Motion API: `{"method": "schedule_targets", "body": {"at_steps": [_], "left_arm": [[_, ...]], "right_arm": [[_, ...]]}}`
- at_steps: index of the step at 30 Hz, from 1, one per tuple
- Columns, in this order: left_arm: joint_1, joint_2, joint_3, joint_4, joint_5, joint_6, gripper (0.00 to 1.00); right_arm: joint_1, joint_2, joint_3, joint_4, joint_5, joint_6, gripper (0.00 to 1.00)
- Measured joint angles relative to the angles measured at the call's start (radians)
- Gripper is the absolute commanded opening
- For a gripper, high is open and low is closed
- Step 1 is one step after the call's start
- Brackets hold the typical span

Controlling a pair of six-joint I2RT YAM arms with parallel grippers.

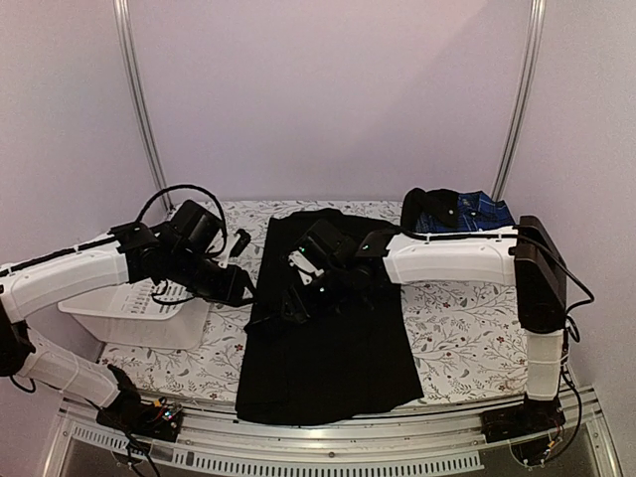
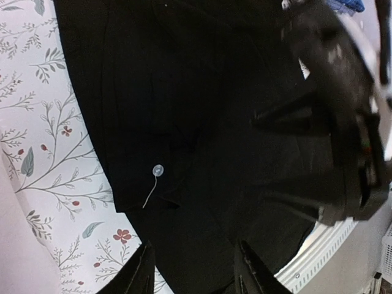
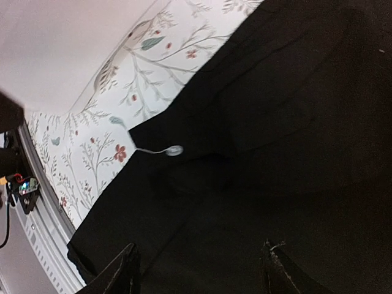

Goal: Fold and stack the long sleeve shirts
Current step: Fold the sleeve of the 1/3-folded shirt, then adjust the sleeve of the 1/3-folded shirt.

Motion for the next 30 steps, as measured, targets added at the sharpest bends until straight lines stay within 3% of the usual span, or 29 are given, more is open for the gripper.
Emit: {"method": "schedule_targets", "body": {"at_steps": [4, 9, 22, 30], "left_arm": [[-0.090, 0.026, -0.012, -0.013, -0.083, -0.023, 0.44], [-0.120, 0.114, -0.031, -0.003, -0.145, -0.040, 0.44], [-0.157, 0.341, 0.066, 0.056, -0.291, -0.055, 0.35], [-0.183, 0.414, 0.010, 0.097, -0.268, -0.051, 0.29]], "right_arm": [[-0.092, -0.056, -0.094, 0.037, 0.010, 0.056, 0.63], [-0.167, -0.082, -0.145, 0.073, 0.022, 0.102, 0.62], [-0.174, -0.161, -0.248, 0.145, 0.026, 0.137, 0.61], [-0.174, -0.173, -0.290, 0.171, 0.021, 0.145, 0.60]]}}
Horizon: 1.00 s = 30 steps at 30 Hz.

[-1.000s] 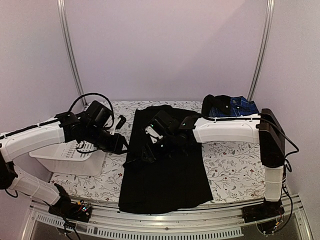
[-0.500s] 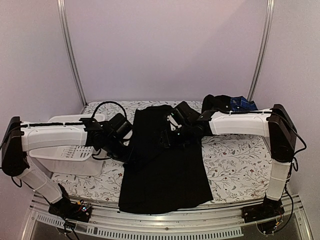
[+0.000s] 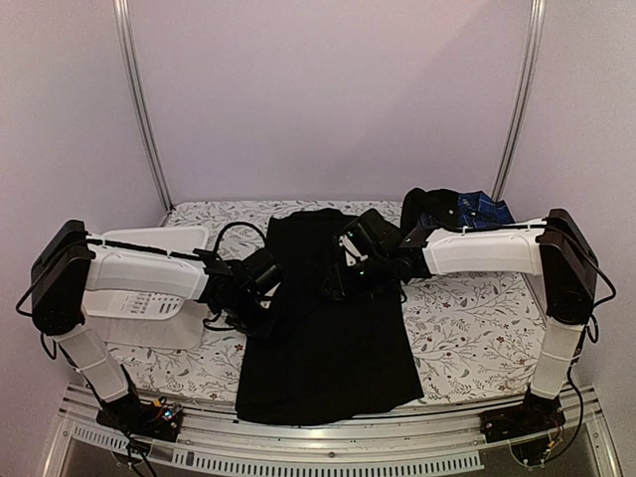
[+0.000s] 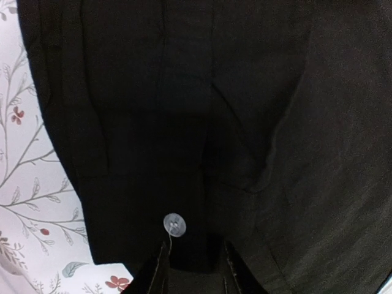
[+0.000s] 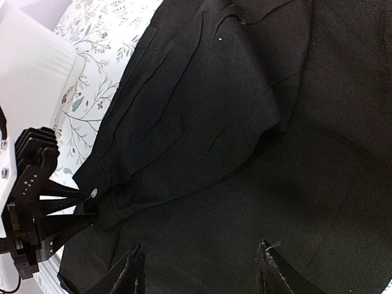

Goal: Fold and stack the long sleeve shirts
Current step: Adjust the sleeve of the 1/3-folded shirt.

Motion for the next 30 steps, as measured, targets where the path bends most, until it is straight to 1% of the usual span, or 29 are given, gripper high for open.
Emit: {"method": "schedule_targets", "body": {"at_steps": [3, 13, 17, 21, 24, 27, 30], "left_arm": [[-0.014, 0.000, -0.019, 0.003, 0.014, 0.001, 0.34], [-0.019, -0.025, -0.027, 0.003, 0.050, 0.016, 0.37], [-0.027, -0.014, -0.005, -0.005, 0.032, 0.018, 0.33], [-0.034, 0.030, 0.028, -0.005, -0.005, 0.019, 0.27], [-0.041, 0.061, 0.040, -0.010, -0.029, 0.024, 0.24], [-0.050, 0.086, 0.053, -0.024, -0.053, 0.027, 0.18], [-0.056, 0.091, 0.058, -0.035, -0.071, 0.032, 0.08]], "right_arm": [[0.000, 0.000, -0.005, 0.002, 0.000, 0.002, 0.60], [0.000, -0.007, -0.005, 0.005, 0.000, 0.006, 0.59], [0.000, -0.015, -0.010, 0.005, 0.013, 0.007, 0.59], [0.000, -0.028, -0.013, 0.005, 0.021, 0.008, 0.59], [0.000, -0.034, -0.013, 0.005, 0.027, 0.011, 0.59], [0.000, -0.037, -0.014, 0.005, 0.038, 0.011, 0.59], [-0.001, -0.038, -0.015, 0.005, 0.042, 0.011, 0.59]]}}
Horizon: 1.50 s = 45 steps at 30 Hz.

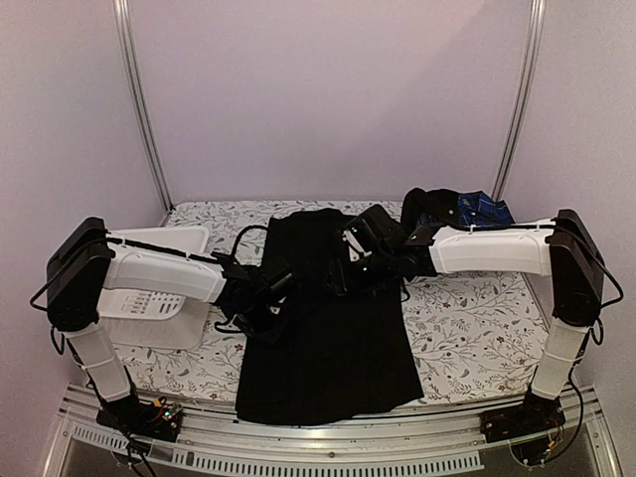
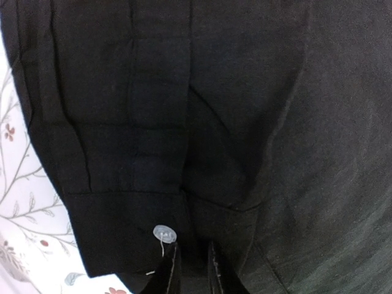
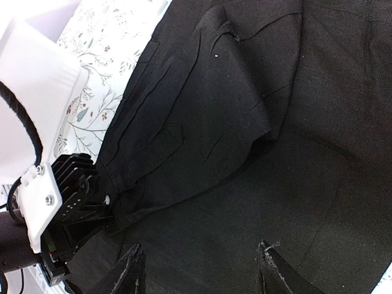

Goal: Fold and stack the long sleeve shirts
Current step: Adjust the sleeve of the 1/3-folded shirt.

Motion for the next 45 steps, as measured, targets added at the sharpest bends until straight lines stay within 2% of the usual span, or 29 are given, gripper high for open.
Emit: {"method": "schedule_targets", "body": {"at_steps": [2, 13, 19, 21, 25, 28, 39, 45], "left_arm": [[-0.003, 0.000, 0.004, -0.005, -0.006, 0.002, 0.00], [-0.012, 0.000, 0.049, -0.056, -0.029, 0.006, 0.00], [-0.019, -0.032, 0.081, -0.102, 0.003, 0.016, 0.00], [-0.023, -0.051, 0.082, -0.117, 0.009, 0.017, 0.06], [-0.024, -0.054, 0.089, -0.143, 0.013, 0.015, 0.32], [-0.027, -0.032, 0.098, -0.148, 0.016, 0.019, 0.38], [-0.040, 0.071, 0.122, -0.148, 0.018, 0.036, 0.44], [-0.047, 0.084, 0.122, -0.143, 0.013, 0.040, 0.38]], "right_arm": [[-0.001, 0.000, 0.000, 0.000, 0.000, 0.000, 0.59], [-0.011, -0.002, -0.015, 0.006, 0.007, 0.003, 0.59], [-0.029, -0.021, -0.023, 0.014, 0.008, 0.006, 0.60], [-0.038, -0.027, -0.023, 0.023, 0.008, 0.008, 0.60], [-0.048, -0.027, -0.023, 0.039, 0.008, 0.013, 0.60], [-0.051, -0.027, -0.023, 0.044, 0.007, 0.015, 0.60], [-0.053, -0.051, -0.074, 0.060, 0.007, 0.023, 0.60], [-0.056, -0.055, -0.080, 0.067, 0.007, 0.025, 0.60]]}}
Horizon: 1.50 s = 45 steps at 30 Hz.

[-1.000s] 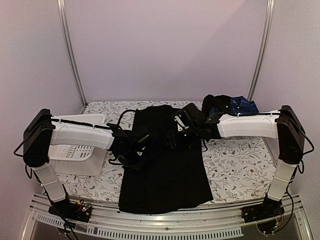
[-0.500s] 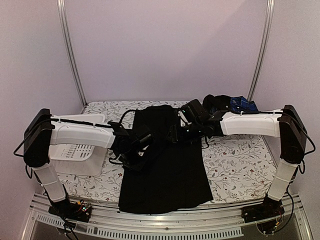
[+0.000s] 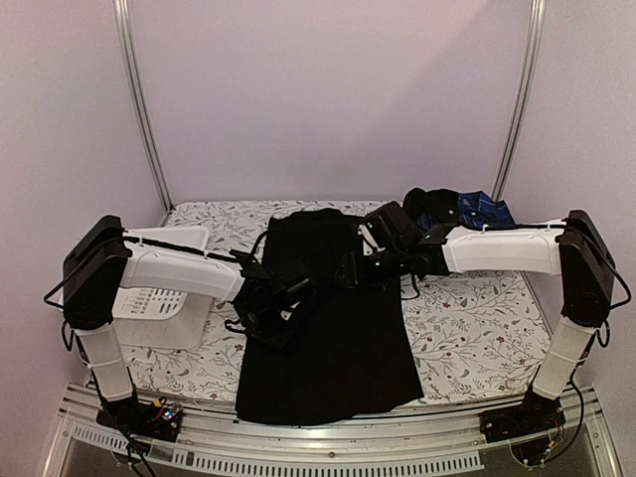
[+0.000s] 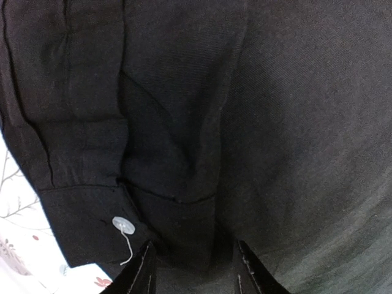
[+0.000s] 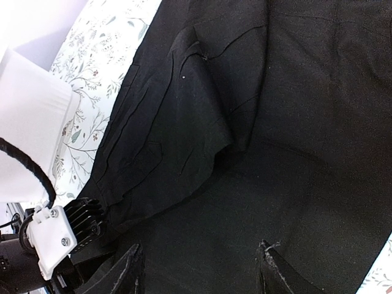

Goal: Fold and stack the long sleeve shirts
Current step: Adjust the sleeve of the 1/3-folded shirt.

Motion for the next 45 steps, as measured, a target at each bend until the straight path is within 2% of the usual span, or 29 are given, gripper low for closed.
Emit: {"method": "schedule_targets", "body": {"at_steps": [16, 30, 45], "left_arm": [[-0.007, 0.018, 0.008, -0.009, -0.062, 0.015, 0.01], [-0.007, 0.002, 0.050, -0.069, -0.061, 0.037, 0.00], [-0.062, -0.100, 0.054, -0.199, 0.055, 0.044, 0.00]], "right_arm": [[-0.002, -0.003, 0.000, 0.001, 0.000, 0.001, 0.60], [-0.002, -0.003, 0.000, 0.001, 0.000, 0.001, 0.60], [-0.023, 0.002, 0.033, -0.002, -0.005, 0.000, 0.60]]}}
